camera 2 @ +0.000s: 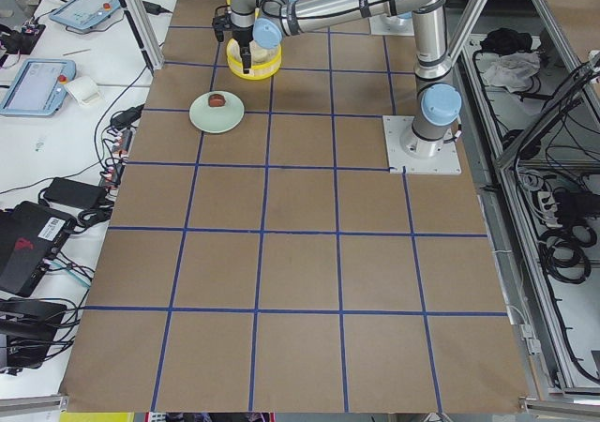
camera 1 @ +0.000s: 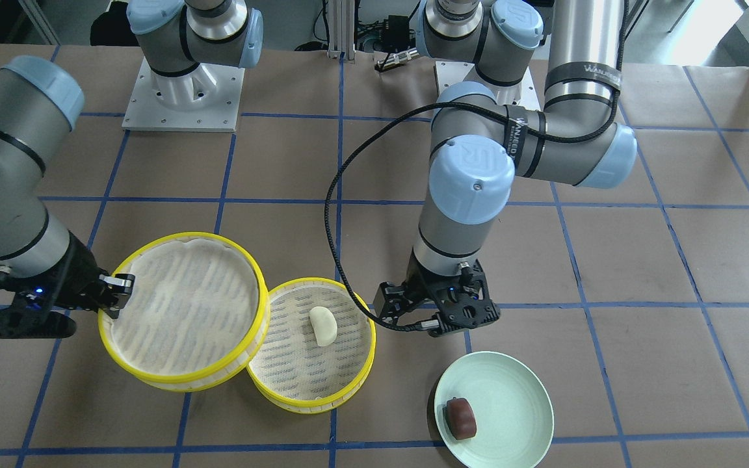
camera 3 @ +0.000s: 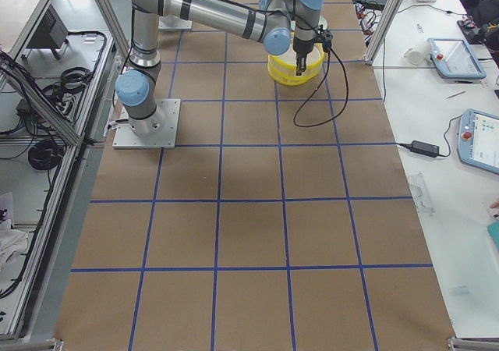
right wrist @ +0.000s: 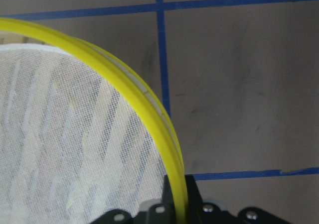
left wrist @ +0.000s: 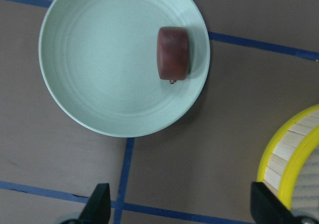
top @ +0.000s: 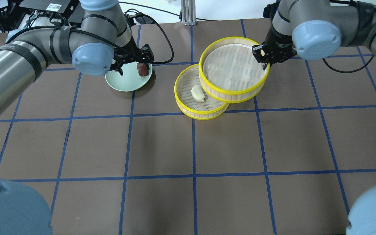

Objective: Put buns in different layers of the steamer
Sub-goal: 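Stack the top tier back with the right gripper while left returns to plate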

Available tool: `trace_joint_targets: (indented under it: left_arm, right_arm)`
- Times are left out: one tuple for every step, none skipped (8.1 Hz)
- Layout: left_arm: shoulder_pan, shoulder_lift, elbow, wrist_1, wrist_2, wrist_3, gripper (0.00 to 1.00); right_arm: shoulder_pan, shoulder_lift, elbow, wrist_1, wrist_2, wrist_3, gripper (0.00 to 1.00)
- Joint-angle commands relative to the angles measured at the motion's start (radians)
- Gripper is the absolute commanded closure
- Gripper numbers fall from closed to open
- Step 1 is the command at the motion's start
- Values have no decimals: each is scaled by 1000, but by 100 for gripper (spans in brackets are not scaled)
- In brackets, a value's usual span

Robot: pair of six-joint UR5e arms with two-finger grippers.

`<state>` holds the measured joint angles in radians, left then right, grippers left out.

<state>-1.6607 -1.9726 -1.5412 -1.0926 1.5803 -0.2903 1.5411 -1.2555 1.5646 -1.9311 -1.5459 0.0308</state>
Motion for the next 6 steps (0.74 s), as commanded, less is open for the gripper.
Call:
trace_joint_targets:
  left_arm:
    - [76, -26, 13, 32, 4, 207, 0]
    - [78, -58, 15, 101, 4, 251, 0]
    - [78, -93, 16, 153, 4, 294, 0]
    - [78, -132, 18, 219, 4, 310, 0]
    - [78, -165, 20, 277, 3, 312, 0]
    - [78, -196, 20, 316, 3, 318, 0]
  right_arm:
    - [117, 34, 3, -52, 9, 203, 100]
    - [141, 60, 5, -92, 7, 225, 100]
    - [145, 80, 6, -107, 12, 239, 100]
    - [145, 102, 9, -150, 30, 250, 100]
    - [145, 116, 17, -166, 46, 248, 100]
    - [145, 116, 25, -166, 46, 247, 100]
